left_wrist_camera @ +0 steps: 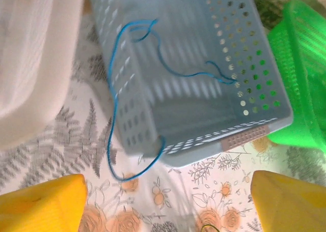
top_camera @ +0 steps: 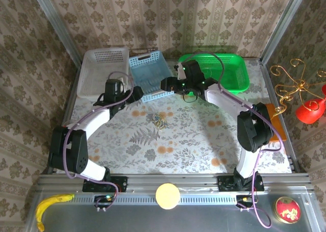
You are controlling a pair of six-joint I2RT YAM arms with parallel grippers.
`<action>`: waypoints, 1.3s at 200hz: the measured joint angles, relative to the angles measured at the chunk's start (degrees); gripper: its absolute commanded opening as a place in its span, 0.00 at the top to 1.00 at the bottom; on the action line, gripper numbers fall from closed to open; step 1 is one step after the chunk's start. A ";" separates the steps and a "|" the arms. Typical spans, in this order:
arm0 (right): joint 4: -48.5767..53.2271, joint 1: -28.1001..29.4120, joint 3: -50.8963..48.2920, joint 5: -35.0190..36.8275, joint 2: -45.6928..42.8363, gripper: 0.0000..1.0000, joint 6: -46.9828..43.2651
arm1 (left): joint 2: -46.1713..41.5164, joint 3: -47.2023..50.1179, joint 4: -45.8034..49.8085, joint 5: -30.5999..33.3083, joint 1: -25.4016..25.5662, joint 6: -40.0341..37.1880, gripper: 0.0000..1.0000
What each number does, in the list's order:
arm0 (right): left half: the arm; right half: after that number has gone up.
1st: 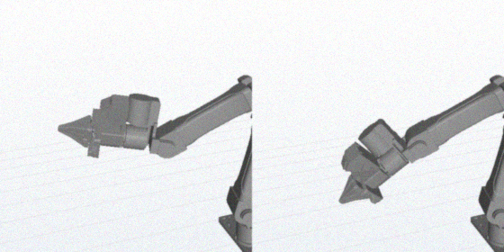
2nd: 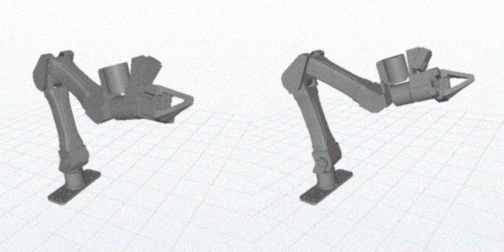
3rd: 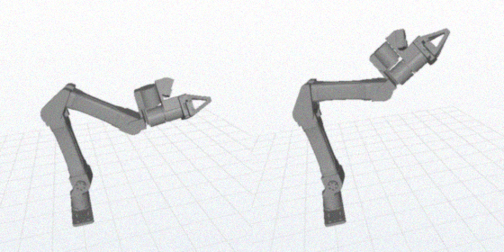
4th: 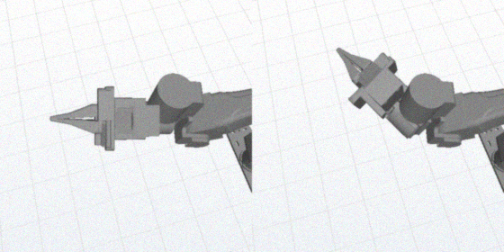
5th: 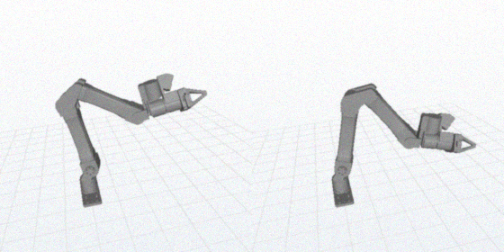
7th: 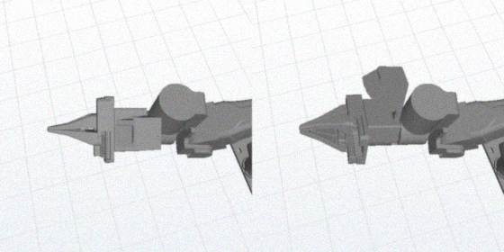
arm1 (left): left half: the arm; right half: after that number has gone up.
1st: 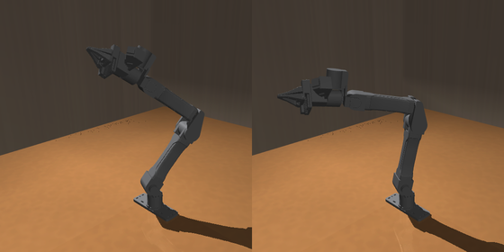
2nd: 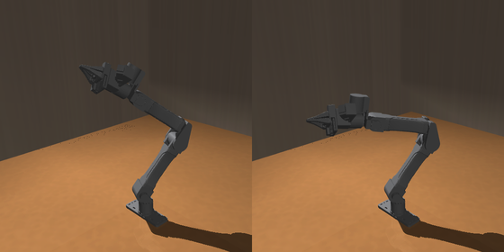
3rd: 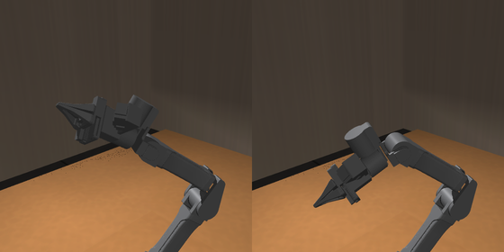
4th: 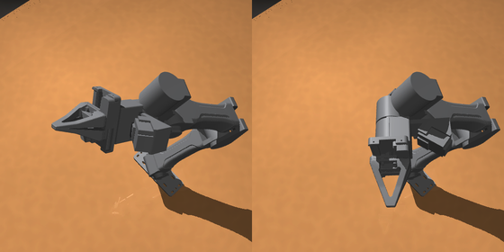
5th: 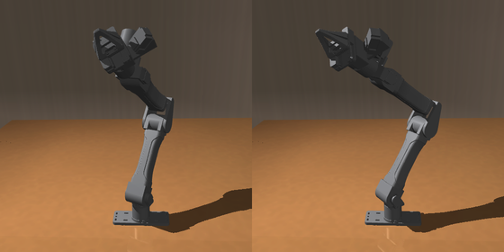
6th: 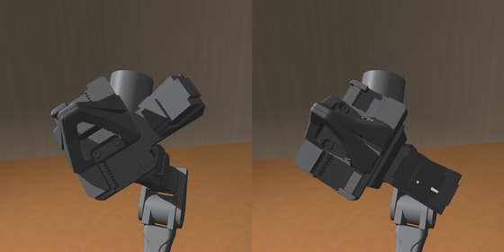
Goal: Untangle the cables
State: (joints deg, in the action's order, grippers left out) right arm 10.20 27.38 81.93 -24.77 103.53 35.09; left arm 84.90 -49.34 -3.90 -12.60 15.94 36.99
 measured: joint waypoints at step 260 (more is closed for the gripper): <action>-5.60 1.53 -9.29 4.92 -14.14 0.27 2.43 | 13.88 4.57 -23.93 8.22 0.94 36.17 0.53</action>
State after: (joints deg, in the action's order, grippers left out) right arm 4.60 28.91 72.64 -19.86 89.38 37.52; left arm 98.78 -44.77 -27.83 -4.38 16.88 73.17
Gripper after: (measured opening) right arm 0.735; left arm 0.488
